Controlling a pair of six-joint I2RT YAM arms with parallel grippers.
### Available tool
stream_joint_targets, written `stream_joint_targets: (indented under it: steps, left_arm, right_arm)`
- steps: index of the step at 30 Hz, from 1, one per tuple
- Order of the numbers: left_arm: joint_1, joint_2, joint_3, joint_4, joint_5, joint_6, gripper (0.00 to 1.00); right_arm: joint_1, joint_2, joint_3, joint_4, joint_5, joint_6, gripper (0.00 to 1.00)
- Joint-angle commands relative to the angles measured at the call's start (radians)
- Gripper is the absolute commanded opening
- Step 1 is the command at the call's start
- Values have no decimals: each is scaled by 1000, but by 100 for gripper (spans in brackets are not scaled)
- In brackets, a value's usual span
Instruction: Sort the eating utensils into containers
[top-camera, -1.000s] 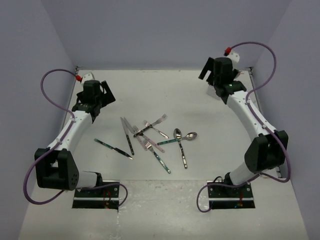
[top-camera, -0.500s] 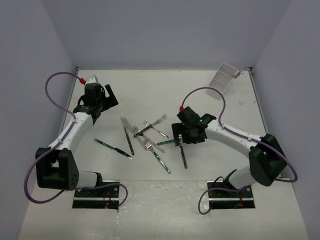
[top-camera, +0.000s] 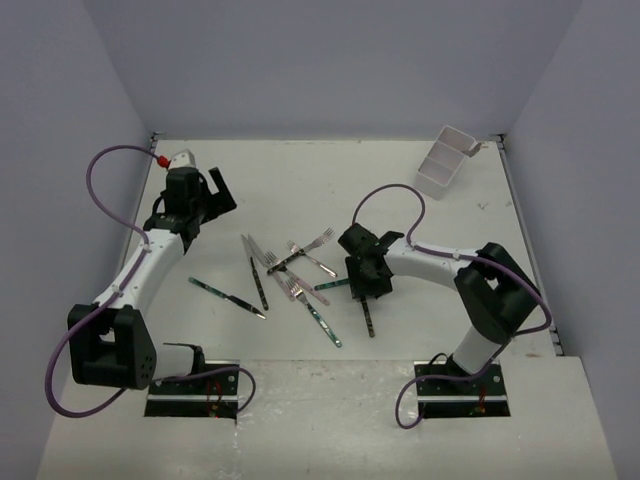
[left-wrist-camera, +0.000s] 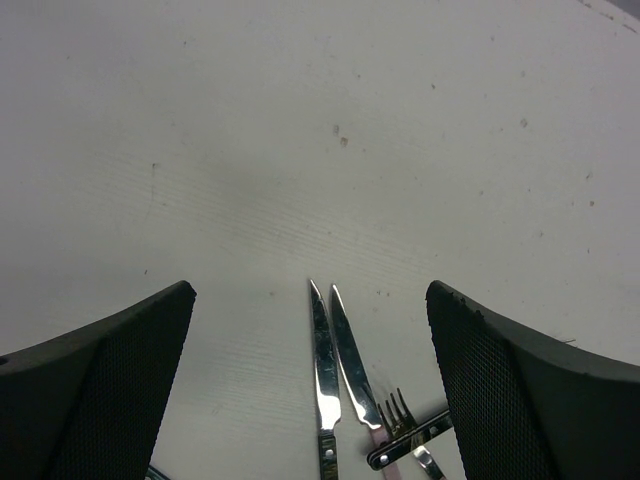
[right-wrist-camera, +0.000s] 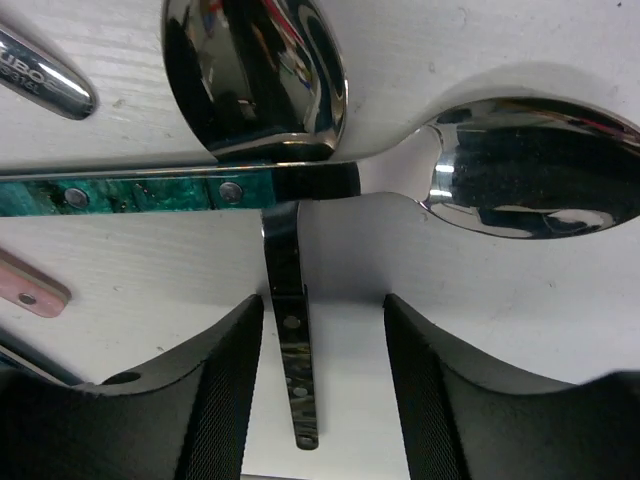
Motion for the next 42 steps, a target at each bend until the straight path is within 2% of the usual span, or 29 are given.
stream_joint_targets:
  steps: [1, 2, 3, 5, 7, 12, 15, 20, 24, 26, 33, 35, 39, 42]
  left_arm:
    - [1, -32, -6, 37, -3, -10, 100]
    - [1, -32, -6, 37, -4, -10, 100]
    - [3, -32, -5, 37, -7, -9, 100]
    - [1, -32, -6, 39, -14, -7, 100]
    - [1, -32, -5, 41, -18, -7, 100]
    - [3, -35, -3, 38, -40, -1, 100]
    - [3, -36, -3, 36, -50, 1, 100]
    - [3, -47, -6, 34, -72, 2, 100]
    - [3, -47, 1, 28, -84, 2, 100]
    - [3, -48, 6, 27, -86, 2, 100]
    - [4, -47, 15, 28, -93, -1, 100]
    - [3, -47, 20, 27, -98, -1, 100]
    - [3, -47, 31, 27, -103, 1, 100]
    - [3, -42, 41, 30, -104, 1, 100]
  right_arm:
    - [10, 28, 34, 42, 19, 30, 52]
    - [12, 34, 34, 40, 30, 36, 46]
    - [12, 37, 37, 33, 56, 42, 35]
    - [12, 40, 43, 8, 82, 49, 24]
    - [12, 45, 57, -16, 119, 50, 0]
    - [13, 60, 173, -139, 257, 1, 0]
    - [12, 83, 328, -297, 462, -60, 0]
    - [21, 132, 431, -287, 631, -207, 0]
    - [49, 221, 526, -270, 645, -274, 0]
    - [50, 223, 528, -248, 580, -278, 0]
    - [26, 206, 509, -196, 555, -271, 0]
    - [-17, 189, 512, -188, 551, -252, 0]
    - [-130, 167, 548, -190, 686, -241, 0]
    - [-203, 146, 595, -150, 694, -278, 0]
